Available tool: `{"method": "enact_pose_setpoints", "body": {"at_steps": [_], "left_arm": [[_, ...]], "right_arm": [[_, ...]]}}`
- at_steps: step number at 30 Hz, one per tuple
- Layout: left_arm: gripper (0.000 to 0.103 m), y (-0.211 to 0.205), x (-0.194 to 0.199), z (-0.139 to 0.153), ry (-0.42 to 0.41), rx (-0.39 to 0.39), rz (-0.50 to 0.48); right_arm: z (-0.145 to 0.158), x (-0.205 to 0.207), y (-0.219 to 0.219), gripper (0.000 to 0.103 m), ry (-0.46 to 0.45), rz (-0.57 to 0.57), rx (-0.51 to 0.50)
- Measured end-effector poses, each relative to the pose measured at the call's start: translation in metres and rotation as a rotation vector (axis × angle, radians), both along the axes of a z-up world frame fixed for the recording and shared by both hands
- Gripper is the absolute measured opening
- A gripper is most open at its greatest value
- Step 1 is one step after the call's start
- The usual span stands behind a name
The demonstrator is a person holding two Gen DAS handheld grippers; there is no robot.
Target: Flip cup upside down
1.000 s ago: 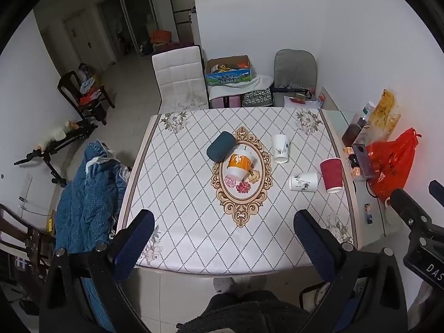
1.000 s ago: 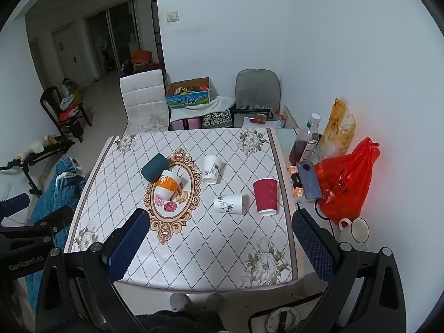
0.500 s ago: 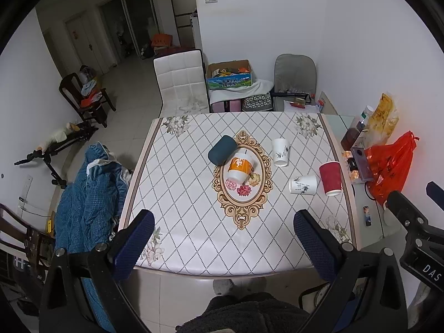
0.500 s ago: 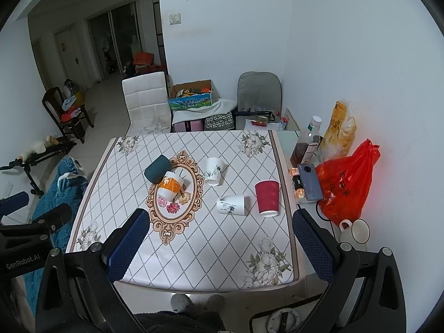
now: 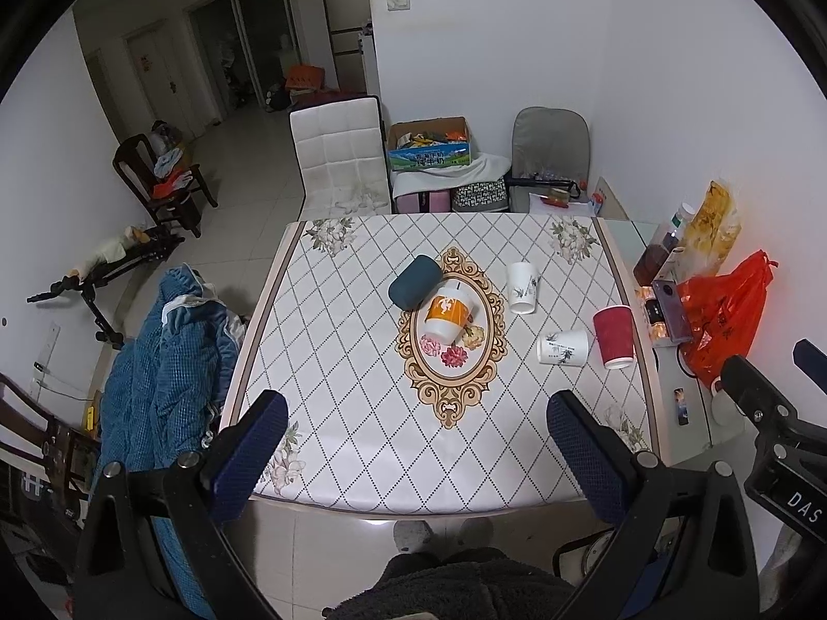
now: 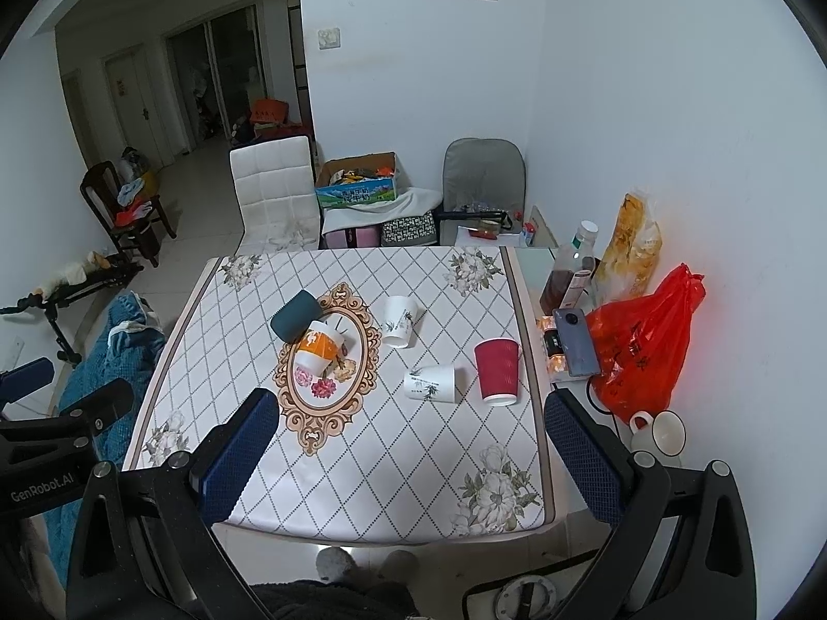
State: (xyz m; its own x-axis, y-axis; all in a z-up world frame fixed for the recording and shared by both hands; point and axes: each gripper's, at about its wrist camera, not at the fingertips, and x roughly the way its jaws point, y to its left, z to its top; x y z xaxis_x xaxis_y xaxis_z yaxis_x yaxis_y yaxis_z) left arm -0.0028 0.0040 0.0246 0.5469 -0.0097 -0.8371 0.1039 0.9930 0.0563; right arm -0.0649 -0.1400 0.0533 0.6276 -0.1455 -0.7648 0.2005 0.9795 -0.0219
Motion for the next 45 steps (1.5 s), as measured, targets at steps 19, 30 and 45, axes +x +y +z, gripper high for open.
{"method": "enact_pose_setpoints", "body": {"at_steps": [19,30,45], "left_arm": [[0.103,-0.002,0.010,0.016,-0.016,-0.009,0.011],[0.103,0.000,0.008,0.020,-0.022,-0.013,0.014],[0.103,-0.001,0.005,0.020,-0.028,-0.019,0.020]], "right_arm": [[0.014,0.007,-0.002,0.103,-0.012,0.005,-0.002],[0.017,0.007,-0.002,0.103,-0.019,0.010,0.002],[0.017,0.009,-0.012,0.103,-0.029,0.017,0.028]]}}
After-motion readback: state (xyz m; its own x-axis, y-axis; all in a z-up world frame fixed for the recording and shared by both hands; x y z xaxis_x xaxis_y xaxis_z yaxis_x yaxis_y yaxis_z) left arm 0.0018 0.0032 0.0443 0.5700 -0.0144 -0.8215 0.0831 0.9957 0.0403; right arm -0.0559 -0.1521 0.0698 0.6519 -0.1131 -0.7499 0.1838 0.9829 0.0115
